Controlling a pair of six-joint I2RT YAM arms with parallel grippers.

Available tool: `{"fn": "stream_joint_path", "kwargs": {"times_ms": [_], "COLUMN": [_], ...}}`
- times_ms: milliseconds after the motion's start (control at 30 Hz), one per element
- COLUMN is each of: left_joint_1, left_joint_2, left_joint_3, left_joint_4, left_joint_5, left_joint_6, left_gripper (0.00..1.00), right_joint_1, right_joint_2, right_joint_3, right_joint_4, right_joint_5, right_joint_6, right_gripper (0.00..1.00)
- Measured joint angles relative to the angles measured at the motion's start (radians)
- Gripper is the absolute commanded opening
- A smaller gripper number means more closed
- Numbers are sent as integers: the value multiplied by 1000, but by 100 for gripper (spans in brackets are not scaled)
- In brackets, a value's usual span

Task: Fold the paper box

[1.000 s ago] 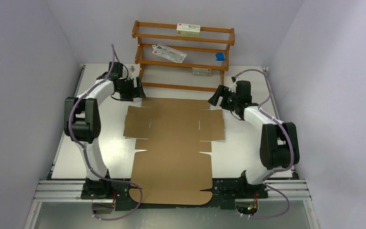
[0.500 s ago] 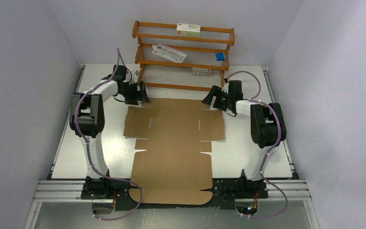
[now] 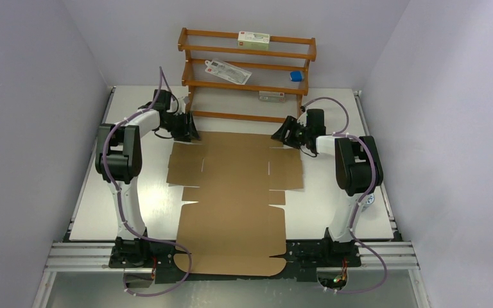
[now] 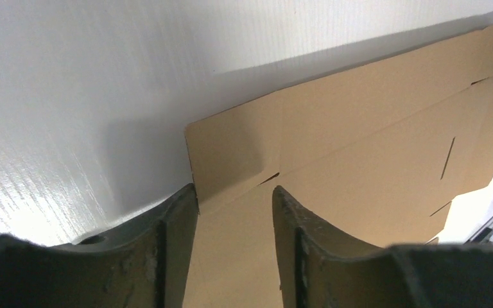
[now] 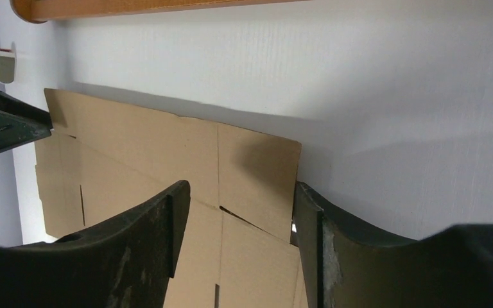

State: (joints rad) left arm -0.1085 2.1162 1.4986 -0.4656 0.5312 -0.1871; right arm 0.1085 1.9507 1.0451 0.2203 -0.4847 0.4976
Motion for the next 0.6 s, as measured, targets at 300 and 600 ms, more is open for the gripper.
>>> {"fn": "stream_joint_path", "kwargs": {"times_ms": [300,600], "left_joint_1": [7,-22], "left_joint_2": [0,-27], "left_joint_3": [-15,-44], "left_joint_4": [21,30], "left_joint_5": [-2,-26], "left_joint_6": [5,7], "left_gripper": [30,24], "right_joint_1": [4,65], "right_joint_2": [7,-40], "right_joint_3": [0,0], "right_joint_4": [3,-58], "right_joint_5": [14,87], "right_joint_6": [3,-36], "right_gripper": [41,28]}}
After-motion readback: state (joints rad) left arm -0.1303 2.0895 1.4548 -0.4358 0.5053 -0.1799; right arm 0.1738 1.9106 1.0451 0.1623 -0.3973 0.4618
